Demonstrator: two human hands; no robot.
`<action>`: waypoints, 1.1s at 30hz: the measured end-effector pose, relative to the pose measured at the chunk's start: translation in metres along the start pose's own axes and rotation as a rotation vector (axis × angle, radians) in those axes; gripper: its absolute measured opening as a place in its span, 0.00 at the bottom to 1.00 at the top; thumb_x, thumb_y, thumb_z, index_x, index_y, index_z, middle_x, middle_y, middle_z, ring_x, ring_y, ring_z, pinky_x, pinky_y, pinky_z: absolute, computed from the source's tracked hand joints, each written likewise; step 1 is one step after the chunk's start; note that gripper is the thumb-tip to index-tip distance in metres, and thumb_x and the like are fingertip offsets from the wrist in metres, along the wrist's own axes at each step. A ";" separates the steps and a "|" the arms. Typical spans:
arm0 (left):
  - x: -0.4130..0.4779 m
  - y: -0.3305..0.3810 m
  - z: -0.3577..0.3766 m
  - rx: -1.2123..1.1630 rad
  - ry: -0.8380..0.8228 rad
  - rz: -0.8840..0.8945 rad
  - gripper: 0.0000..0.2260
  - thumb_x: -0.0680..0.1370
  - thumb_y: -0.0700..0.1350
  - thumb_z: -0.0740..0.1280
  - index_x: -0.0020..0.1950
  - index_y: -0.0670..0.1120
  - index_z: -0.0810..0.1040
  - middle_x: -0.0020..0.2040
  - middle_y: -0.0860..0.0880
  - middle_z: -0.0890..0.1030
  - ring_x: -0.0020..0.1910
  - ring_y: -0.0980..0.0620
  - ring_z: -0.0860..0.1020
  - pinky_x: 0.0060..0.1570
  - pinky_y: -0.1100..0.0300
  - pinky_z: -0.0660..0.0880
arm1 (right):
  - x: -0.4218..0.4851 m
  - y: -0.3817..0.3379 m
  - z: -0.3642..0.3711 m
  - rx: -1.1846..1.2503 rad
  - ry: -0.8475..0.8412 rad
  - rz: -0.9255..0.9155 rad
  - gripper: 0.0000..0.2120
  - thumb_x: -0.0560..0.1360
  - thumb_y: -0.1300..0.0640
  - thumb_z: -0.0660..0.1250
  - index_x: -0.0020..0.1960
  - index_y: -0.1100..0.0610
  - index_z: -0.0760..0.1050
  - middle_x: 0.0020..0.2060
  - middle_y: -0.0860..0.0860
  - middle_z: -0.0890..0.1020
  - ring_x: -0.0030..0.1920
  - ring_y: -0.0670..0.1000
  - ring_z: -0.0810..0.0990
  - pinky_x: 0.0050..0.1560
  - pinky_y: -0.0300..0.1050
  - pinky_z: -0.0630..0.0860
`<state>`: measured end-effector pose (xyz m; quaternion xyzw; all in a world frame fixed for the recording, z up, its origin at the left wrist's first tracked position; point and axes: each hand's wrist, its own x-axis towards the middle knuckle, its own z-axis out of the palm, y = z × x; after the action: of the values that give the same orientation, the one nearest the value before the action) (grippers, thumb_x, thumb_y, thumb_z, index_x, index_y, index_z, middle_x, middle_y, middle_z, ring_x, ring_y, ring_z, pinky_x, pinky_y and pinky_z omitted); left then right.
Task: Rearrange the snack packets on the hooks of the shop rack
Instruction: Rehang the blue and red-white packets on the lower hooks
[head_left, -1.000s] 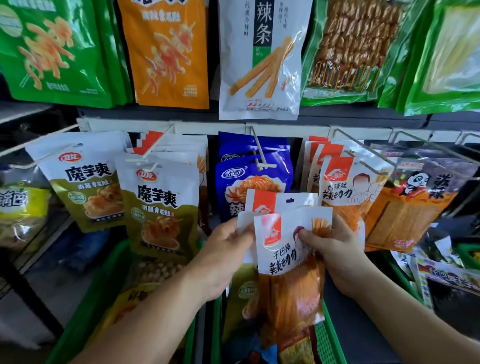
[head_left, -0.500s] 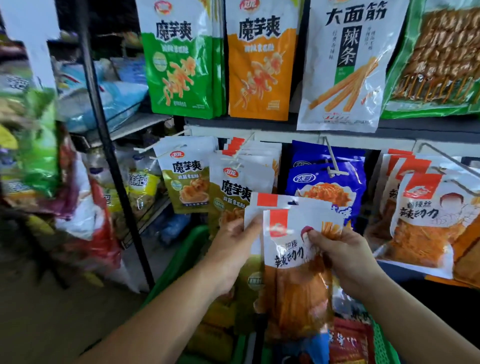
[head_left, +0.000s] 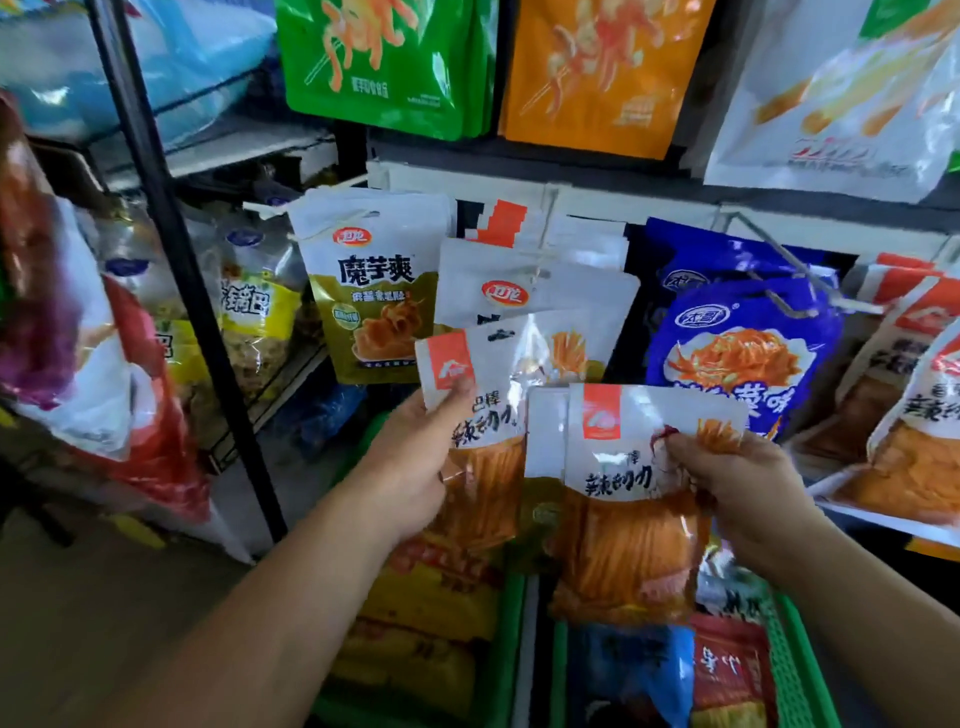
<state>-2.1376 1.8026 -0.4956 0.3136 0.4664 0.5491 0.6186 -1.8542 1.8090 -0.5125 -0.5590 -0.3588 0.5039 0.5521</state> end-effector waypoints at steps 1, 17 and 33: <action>0.002 0.000 -0.001 -0.015 0.004 -0.009 0.11 0.82 0.53 0.67 0.62 0.52 0.83 0.56 0.50 0.88 0.53 0.48 0.87 0.51 0.50 0.84 | -0.001 0.000 -0.003 -0.008 0.006 -0.006 0.03 0.76 0.67 0.72 0.48 0.62 0.84 0.41 0.59 0.89 0.38 0.57 0.89 0.47 0.53 0.84; -0.037 -0.015 0.024 0.068 -0.228 -0.022 0.14 0.84 0.53 0.64 0.66 0.52 0.83 0.62 0.46 0.86 0.62 0.44 0.84 0.69 0.39 0.73 | -0.048 -0.010 0.014 0.030 -0.074 -0.045 0.09 0.78 0.70 0.70 0.56 0.62 0.83 0.46 0.60 0.89 0.45 0.58 0.90 0.41 0.50 0.86; -0.036 0.000 0.011 -0.011 0.095 0.058 0.12 0.85 0.50 0.61 0.58 0.51 0.84 0.52 0.47 0.89 0.50 0.47 0.88 0.53 0.49 0.80 | -0.041 -0.012 -0.020 0.052 0.087 0.036 0.13 0.76 0.70 0.71 0.59 0.62 0.80 0.45 0.62 0.89 0.44 0.62 0.90 0.46 0.58 0.85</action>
<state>-2.1262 1.7686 -0.4829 0.2972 0.4829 0.5836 0.5813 -1.8428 1.7659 -0.4960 -0.5721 -0.3112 0.4982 0.5724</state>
